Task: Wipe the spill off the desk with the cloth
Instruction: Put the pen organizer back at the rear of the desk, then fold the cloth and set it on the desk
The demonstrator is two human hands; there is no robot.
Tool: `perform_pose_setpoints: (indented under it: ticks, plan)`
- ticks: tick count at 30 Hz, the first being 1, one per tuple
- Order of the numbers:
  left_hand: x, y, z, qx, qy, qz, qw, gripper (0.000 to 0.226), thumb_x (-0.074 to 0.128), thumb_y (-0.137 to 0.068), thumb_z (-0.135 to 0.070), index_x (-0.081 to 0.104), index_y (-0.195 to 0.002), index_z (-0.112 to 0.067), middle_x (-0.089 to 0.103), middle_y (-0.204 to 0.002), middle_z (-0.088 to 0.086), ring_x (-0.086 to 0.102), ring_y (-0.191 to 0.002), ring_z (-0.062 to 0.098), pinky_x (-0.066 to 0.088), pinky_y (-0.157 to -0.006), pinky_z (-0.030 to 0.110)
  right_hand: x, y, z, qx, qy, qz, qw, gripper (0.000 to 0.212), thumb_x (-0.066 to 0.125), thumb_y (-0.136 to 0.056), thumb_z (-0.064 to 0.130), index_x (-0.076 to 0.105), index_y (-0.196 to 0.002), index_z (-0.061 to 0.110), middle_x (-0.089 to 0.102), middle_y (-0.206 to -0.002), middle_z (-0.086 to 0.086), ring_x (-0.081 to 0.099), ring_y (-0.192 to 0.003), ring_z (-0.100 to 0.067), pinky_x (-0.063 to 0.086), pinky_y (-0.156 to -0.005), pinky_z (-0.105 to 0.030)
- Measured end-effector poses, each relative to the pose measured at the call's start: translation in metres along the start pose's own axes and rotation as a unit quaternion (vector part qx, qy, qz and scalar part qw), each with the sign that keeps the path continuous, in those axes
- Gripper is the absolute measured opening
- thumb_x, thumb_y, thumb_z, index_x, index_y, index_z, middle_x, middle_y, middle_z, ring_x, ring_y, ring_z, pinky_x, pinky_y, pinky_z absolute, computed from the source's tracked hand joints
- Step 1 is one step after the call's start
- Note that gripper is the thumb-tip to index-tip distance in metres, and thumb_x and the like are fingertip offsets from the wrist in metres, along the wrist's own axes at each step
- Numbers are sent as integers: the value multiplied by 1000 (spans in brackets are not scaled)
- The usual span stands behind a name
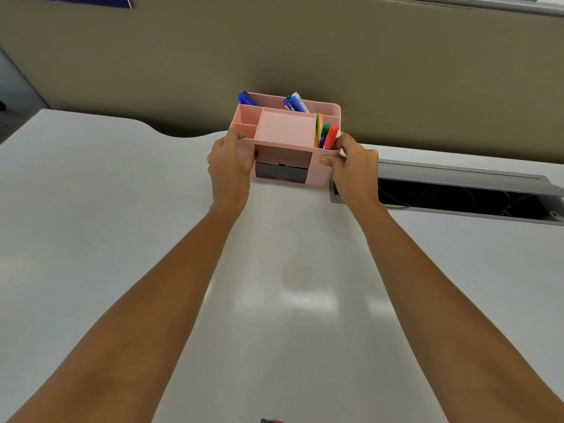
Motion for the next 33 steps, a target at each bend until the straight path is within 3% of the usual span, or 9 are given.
perform_pose_setpoints:
  ticks: [3, 8, 10, 15, 17, 21, 26, 30, 33]
  plan:
    - [-2, -1, 4, -3, 19, 15, 1000, 40, 58, -92, -29, 52, -128, -12, 60, -129, 5, 59, -115, 21, 46, -98, 28, 2, 3, 0, 10, 0, 4, 1000, 30, 62, -89, 22, 56, -116, 13, 64, -120, -6, 59, -106, -22, 50, -84, -30]
    - [-9, 8, 11, -1, 63, 59, 996, 50, 59, -90, -33, 45, -137, -21, 54, -139, 0, 53, -125, 21, 46, -101, 38, -3, 11, -2, 8, 1, -8, 1000, 30, 60, -91, 22, 53, -119, 15, 63, -122, -5, 55, -110, -21, 27, -65, -2]
    - [-14, 17, 12, -11, 69, 60, 996, 55, 60, -90, -37, 40, -140, -25, 51, -142, -1, 51, -127, 22, 45, -102, 39, -10, 19, -1, 8, -20, -20, 1000, 33, 59, -92, 19, 51, -123, 16, 64, -121, -7, 57, -111, -21, 32, -69, -1]
    - [-28, 53, 10, -85, 78, 66, 991, 59, 60, -89, -37, 36, -141, -26, 45, -147, 1, 51, -127, 28, 42, -104, 41, -33, 53, 3, 15, -20, -72, 997, 34, 58, -92, 15, 54, -126, 12, 68, -110, -12, 45, -70, 3, 32, -62, 10]
    - [-37, 74, 4, -103, 71, 80, 989, 54, 58, -91, -34, 38, -140, -26, 45, -147, 1, 52, -126, 27, 42, -104, 39, -45, 75, 6, 18, -45, -67, 997, 33, 59, -92, 12, 54, -124, 9, 67, -111, -12, 54, -79, 3, 45, -73, 1]
    - [-51, 129, -13, -80, 88, 158, 980, 50, 46, -95, -40, 34, -141, -25, 46, -146, 1, 52, -126, 25, 39, -99, 28, -63, 126, 5, 42, -110, -57, 991, 27, 56, -92, 8, 56, -119, 6, 68, -107, -14, 66, -94, -24, 58, -81, -43]
    - [-72, 219, -36, -35, 107, 231, 966, 47, 40, -96, -42, 37, -139, -23, 50, -141, -1, 49, -127, 17, 39, -107, 33, -88, 200, 5, 72, -142, -64, 985, 20, 56, -91, 7, 59, -111, 11, 70, -95, -8, 67, -86, -16, 59, -76, -35]
    - [-88, 269, -32, -72, 63, 213, 972, 46, 41, -97, -39, 41, -140, -21, 46, -143, 1, 42, -132, 18, 33, -112, 34, -104, 249, 6, 88, -118, -64, 987, 19, 57, -91, 7, 60, -106, 18, 69, -86, 3, 64, -81, -4, 54, -68, -16]
    - [-105, 304, -30, -108, 63, 186, 975, 48, 41, -98, -37, 37, -144, -23, 40, -145, 4, 39, -133, 20, 31, -113, 35, -118, 288, 6, 110, -97, -56, 988, 20, 56, -91, 8, 60, -106, 21, 69, -88, 5, 65, -83, -9, 51, -71, -18]
Point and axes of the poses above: each hand's wrist, its own y-axis away from the middle knuckle, its own x-axis out of the palm, z = x × y, the point moved 6 cm from there along -y, towards the middle knuckle
